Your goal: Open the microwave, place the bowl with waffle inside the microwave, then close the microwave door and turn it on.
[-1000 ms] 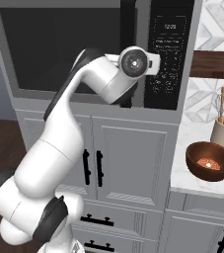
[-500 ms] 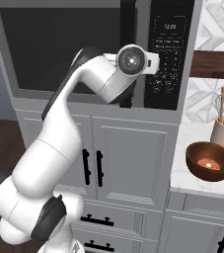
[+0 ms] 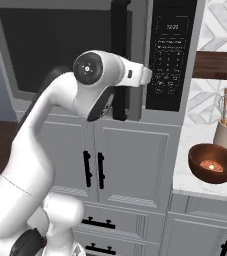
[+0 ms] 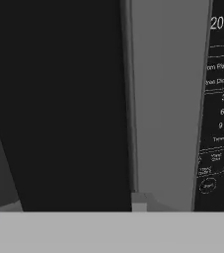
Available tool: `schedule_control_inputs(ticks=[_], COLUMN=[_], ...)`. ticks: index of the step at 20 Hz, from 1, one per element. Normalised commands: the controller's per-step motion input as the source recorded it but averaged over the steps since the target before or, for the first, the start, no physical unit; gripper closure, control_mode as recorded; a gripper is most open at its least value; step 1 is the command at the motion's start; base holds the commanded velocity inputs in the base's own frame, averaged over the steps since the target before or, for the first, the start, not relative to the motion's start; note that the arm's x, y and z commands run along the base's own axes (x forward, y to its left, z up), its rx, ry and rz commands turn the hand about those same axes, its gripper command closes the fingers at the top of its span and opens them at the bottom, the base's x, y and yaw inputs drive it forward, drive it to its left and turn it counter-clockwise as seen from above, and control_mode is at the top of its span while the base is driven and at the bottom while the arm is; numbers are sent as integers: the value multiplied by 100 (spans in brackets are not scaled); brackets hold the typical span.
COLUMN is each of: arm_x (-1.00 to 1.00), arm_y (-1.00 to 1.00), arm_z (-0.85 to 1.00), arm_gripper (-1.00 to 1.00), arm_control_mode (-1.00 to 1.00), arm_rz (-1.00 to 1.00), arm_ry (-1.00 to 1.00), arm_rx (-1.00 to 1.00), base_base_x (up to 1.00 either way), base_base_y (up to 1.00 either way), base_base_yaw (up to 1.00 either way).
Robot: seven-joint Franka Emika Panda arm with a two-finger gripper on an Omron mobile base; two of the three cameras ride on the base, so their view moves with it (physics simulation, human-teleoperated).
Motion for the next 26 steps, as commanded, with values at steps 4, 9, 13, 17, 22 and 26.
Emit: schedule_control_inputs(ticks=[4,9,13,17,22,26], arm_x=[-100,-100,-100,-100,-100,-99], arm_y=[0,2,11,32,65,79], arm_z=[0,0,0,0,-4,-18], arm_gripper=[100,100,100,100,100,100], arm_control_mode=[-100,-100,-100,-100,-100,-100], arm_rz=[-45,-45,-40,-27,-14,-8], arm_ry=[0,1,0,0,-9,-11], arm_rx=[0,0,-1,-4,-13,-17], base_base_x=[0,0,0,0,0,0], base_base_y=[0,0,0,0,0,0], base_base_yaw=[0,0,0,0,0,0])
